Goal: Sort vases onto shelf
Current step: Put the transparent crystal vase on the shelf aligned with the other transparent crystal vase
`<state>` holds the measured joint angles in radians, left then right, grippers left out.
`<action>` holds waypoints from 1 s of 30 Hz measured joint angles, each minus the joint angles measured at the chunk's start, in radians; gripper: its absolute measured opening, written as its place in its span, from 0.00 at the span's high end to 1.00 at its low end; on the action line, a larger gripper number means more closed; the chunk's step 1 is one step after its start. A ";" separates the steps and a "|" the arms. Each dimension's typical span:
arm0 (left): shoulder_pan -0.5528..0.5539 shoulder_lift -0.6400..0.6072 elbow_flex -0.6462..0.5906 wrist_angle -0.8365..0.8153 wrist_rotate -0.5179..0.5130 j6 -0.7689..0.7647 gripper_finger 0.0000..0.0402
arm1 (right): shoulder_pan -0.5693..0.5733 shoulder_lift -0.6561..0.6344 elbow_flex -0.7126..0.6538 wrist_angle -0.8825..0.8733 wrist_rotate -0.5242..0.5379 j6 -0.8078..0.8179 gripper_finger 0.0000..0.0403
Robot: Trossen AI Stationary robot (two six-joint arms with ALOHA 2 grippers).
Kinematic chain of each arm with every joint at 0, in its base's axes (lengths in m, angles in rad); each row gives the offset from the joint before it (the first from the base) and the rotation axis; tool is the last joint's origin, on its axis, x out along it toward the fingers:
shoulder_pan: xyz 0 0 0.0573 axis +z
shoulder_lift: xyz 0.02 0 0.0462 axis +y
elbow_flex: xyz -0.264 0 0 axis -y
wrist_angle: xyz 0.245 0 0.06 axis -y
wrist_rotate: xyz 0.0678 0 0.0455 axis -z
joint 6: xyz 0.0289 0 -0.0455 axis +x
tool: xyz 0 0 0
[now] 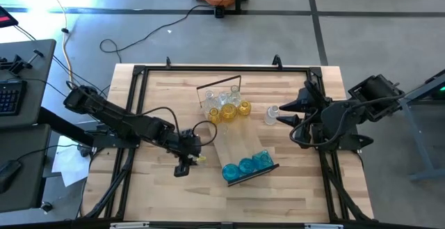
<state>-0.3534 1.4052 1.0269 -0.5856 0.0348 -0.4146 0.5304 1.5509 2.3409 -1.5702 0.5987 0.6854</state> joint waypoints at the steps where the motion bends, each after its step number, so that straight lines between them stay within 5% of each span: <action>1: 0.000 0.000 0.026 0.000 -0.021 0.008 0.62 | -0.006 0.000 0.000 0.002 -0.008 -0.006 0.64; 9: 0.000 -0.002 0.304 -0.151 -0.181 0.087 0.63 | -0.116 0.033 0.000 0.067 -0.131 -0.092 0.64; 21: -0.066 -0.047 0.640 -0.448 -0.367 0.034 0.67 | -0.337 0.251 -0.001 0.533 -0.789 -0.397 0.64; 30: -0.178 -0.240 0.718 -0.603 -0.626 -0.089 0.68 | -0.361 0.383 0.000 0.557 -0.916 -0.399 0.64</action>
<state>-0.5318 1.1654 1.7451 -1.1887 -0.5908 -0.5035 0.1697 1.9337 2.3405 -1.0130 -0.3177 0.2862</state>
